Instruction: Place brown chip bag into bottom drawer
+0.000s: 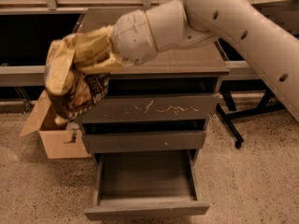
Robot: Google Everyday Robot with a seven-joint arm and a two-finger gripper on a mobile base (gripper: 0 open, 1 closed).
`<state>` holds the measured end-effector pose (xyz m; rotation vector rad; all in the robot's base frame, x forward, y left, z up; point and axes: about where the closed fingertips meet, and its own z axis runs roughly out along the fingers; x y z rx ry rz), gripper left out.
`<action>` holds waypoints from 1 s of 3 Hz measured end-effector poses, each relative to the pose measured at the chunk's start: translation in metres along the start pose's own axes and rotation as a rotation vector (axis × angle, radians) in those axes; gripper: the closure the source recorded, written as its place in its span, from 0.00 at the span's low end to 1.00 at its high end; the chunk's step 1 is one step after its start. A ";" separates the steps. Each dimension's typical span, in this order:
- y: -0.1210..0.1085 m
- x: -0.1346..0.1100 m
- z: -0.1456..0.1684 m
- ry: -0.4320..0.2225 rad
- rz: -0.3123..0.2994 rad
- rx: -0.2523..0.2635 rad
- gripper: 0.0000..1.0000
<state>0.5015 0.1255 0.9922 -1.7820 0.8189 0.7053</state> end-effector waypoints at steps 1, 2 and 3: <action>0.069 0.024 0.013 0.095 0.151 -0.034 1.00; 0.131 0.059 0.034 0.123 0.276 -0.075 1.00; 0.135 0.063 0.035 0.120 0.283 -0.078 1.00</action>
Offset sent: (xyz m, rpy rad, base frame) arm -0.0907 -0.0243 -0.1855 -0.1962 0.3539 -0.1489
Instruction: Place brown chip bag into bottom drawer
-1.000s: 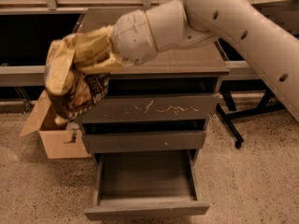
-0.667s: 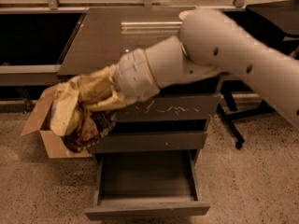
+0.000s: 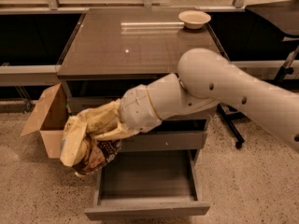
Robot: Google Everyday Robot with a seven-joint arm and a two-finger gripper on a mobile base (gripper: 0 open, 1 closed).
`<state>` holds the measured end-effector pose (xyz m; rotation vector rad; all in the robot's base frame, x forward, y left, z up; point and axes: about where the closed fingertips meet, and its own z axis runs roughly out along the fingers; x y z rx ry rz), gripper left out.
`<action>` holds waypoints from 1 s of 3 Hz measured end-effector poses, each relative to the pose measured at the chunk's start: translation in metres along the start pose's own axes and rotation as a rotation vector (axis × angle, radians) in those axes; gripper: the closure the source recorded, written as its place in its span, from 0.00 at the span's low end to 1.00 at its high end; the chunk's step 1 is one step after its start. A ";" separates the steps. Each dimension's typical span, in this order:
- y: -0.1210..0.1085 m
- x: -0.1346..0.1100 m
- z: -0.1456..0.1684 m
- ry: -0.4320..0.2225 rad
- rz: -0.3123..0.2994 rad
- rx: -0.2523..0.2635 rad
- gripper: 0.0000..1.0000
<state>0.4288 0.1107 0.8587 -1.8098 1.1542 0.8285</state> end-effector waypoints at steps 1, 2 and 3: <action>0.017 0.036 0.016 -0.022 0.063 -0.028 1.00; 0.047 0.098 0.031 -0.072 0.177 -0.014 1.00; 0.077 0.161 0.047 -0.081 0.293 0.006 1.00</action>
Offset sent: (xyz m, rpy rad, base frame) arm -0.0190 -0.0550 -0.2144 0.0940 0.3439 -0.1298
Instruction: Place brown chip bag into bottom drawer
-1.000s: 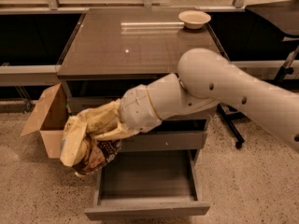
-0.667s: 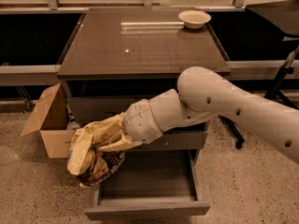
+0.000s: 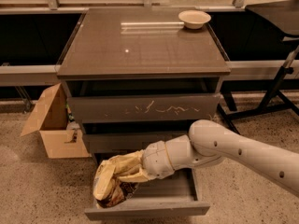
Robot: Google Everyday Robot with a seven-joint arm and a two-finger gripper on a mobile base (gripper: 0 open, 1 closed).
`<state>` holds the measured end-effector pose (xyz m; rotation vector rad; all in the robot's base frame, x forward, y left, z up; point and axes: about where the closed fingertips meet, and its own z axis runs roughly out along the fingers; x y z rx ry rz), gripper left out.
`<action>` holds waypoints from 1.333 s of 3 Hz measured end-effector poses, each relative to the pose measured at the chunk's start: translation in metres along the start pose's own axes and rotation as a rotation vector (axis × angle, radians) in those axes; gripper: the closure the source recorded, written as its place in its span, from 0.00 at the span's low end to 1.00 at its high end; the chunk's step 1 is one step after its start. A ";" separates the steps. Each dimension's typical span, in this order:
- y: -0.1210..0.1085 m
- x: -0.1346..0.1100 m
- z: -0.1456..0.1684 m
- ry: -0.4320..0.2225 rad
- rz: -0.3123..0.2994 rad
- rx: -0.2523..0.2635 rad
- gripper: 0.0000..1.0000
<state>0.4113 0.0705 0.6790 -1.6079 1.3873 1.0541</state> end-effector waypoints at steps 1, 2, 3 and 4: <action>-0.001 0.002 -0.001 0.001 0.003 0.002 1.00; -0.016 0.050 -0.017 0.042 0.076 0.072 1.00; -0.045 0.126 -0.047 0.054 0.136 0.146 1.00; -0.067 0.181 -0.060 0.032 0.186 0.193 1.00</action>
Offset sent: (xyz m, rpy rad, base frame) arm 0.0485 -0.0760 -0.0887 -0.1017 0.0848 -0.2240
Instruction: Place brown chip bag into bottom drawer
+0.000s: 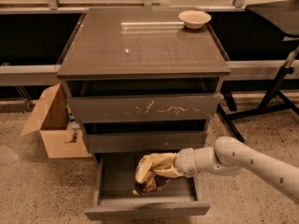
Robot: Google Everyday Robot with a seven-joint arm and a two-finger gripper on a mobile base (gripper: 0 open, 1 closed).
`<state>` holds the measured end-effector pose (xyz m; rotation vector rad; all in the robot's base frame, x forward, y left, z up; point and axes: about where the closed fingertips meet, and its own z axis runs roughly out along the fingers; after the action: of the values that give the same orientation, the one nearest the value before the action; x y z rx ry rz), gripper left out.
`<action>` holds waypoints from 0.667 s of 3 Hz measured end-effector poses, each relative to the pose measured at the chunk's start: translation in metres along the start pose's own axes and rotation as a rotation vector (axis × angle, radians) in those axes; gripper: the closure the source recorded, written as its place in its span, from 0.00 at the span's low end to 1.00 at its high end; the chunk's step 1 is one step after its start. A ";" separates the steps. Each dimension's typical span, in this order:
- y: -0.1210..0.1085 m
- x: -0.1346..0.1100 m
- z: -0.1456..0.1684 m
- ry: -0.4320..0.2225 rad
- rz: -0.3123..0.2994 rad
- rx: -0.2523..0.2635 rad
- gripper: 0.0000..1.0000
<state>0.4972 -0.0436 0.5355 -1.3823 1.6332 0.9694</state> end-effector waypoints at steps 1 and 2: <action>0.000 0.000 0.000 0.000 0.000 0.000 1.00; -0.011 0.015 -0.001 0.014 0.025 0.022 1.00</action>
Offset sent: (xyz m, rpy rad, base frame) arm 0.0240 -0.0254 -0.0356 -0.0399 0.0358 -0.0816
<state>0.5063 -0.0517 0.5211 -1.3602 1.6702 0.9553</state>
